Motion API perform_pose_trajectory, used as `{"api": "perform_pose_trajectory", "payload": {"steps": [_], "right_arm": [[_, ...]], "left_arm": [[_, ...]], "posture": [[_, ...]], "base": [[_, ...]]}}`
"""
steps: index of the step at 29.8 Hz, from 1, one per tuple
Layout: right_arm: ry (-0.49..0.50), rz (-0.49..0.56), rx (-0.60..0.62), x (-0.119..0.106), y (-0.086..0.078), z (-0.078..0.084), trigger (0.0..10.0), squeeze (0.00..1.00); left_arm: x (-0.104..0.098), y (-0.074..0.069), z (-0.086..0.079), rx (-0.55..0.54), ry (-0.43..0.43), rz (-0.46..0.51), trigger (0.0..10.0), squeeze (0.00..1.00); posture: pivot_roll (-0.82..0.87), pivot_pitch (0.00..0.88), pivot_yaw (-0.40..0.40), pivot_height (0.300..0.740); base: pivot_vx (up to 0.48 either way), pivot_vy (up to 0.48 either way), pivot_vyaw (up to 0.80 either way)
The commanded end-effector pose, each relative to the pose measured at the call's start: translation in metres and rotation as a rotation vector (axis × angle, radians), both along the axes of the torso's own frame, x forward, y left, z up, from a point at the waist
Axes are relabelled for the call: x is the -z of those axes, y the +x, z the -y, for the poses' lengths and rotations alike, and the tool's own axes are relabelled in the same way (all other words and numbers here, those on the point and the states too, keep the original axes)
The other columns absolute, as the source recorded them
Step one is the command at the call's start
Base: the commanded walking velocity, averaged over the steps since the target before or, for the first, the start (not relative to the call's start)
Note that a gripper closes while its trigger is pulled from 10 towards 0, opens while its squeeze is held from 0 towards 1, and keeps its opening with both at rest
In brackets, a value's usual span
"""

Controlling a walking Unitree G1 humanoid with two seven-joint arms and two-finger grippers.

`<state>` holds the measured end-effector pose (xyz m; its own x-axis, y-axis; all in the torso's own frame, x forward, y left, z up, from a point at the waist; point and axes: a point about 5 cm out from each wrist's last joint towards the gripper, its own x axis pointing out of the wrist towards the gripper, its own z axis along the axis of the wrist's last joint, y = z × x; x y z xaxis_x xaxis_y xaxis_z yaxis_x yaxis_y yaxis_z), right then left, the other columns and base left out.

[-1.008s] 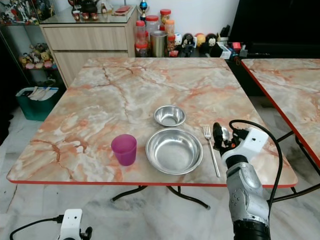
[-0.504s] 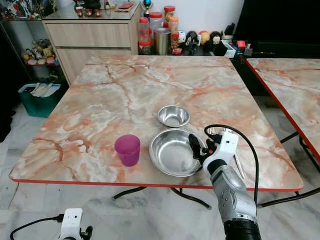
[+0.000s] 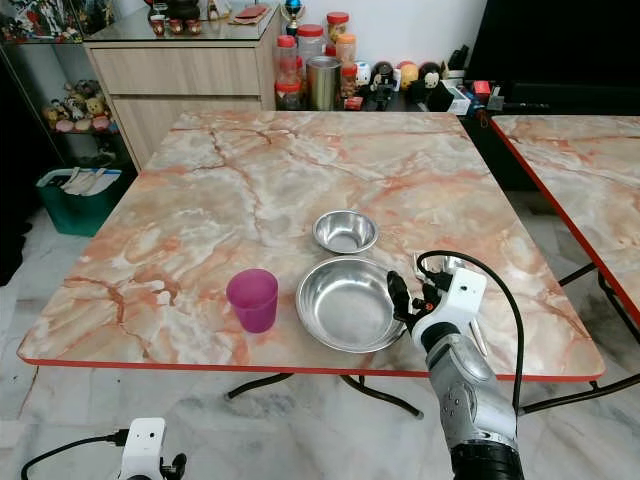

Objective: Setting the table

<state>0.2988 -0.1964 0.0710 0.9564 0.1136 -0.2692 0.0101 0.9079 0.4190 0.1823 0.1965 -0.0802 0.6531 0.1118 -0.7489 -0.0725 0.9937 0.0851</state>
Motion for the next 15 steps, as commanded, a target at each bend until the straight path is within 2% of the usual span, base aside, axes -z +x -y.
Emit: {"api": "perform_pose_trajectory", "payload": {"steps": [1, 15], "right_arm": [[0.007, -0.035, -0.001, 0.0073, -0.0024, -0.0034, 10.0, 0.00], [0.019, -0.043, 0.003, 0.0093, 0.0006, -0.0077, 10.0, 0.00]], "left_arm": [[0.0013, -0.0030, -0.0026, 0.004, 0.004, -0.017, 10.0, 0.00], [0.0016, -0.0041, -0.0045, -0.004, 0.011, -0.022, 10.0, 0.00]], "posture": [[-0.03, 0.000, 0.003, 0.719], [-0.02, 0.000, -0.001, 0.719]], "base": [[0.000, 0.000, 0.00], [0.000, 0.000, 0.00]]}}
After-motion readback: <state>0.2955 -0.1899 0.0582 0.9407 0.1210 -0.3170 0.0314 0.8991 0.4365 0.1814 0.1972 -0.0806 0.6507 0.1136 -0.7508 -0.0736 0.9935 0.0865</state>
